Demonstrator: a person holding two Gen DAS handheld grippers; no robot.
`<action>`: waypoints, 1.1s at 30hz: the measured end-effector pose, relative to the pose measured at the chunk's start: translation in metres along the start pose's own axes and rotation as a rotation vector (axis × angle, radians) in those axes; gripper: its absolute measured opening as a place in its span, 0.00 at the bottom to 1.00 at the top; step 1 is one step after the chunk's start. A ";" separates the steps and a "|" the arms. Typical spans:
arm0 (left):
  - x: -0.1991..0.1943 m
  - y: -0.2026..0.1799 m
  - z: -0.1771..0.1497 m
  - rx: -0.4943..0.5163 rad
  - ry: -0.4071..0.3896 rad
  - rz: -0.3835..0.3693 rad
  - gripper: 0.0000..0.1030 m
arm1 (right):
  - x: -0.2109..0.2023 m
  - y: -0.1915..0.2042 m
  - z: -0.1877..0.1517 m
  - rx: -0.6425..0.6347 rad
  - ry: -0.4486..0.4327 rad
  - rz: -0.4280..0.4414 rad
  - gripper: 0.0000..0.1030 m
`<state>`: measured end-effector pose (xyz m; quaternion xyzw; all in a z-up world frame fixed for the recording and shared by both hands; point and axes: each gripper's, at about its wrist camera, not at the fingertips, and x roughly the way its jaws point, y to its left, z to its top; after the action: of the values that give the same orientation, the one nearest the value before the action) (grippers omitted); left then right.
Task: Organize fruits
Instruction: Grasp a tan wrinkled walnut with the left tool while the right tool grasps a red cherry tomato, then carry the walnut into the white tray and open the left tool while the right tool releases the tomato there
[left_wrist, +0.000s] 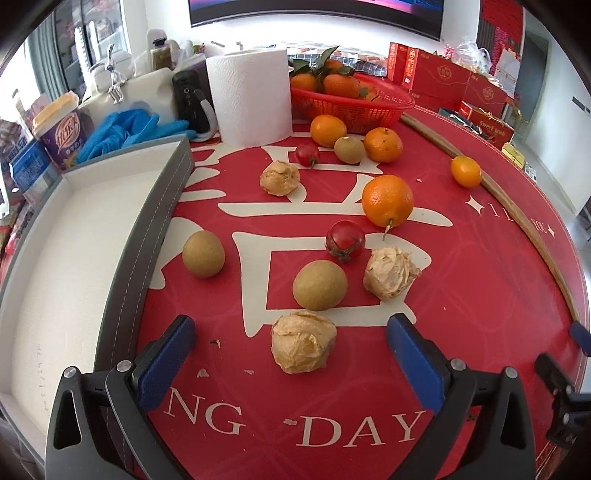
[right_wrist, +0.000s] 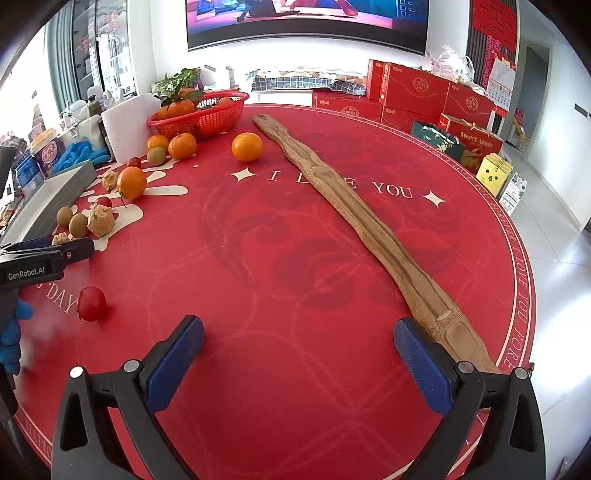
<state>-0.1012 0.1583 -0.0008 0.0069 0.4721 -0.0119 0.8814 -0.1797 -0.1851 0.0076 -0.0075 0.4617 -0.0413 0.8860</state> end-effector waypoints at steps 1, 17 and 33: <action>-0.002 0.000 0.000 0.000 -0.005 -0.009 0.92 | -0.002 0.003 0.000 -0.002 0.006 0.034 1.00; -0.028 0.014 -0.015 -0.014 -0.046 -0.062 0.27 | -0.004 0.113 0.010 -0.292 -0.003 0.227 0.60; -0.091 0.056 -0.015 -0.051 -0.218 -0.102 0.27 | 0.000 0.068 0.026 -0.012 0.084 0.396 0.25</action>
<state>-0.1624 0.2155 0.0666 -0.0408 0.3734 -0.0453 0.9257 -0.1541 -0.1184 0.0193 0.0799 0.4908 0.1363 0.8568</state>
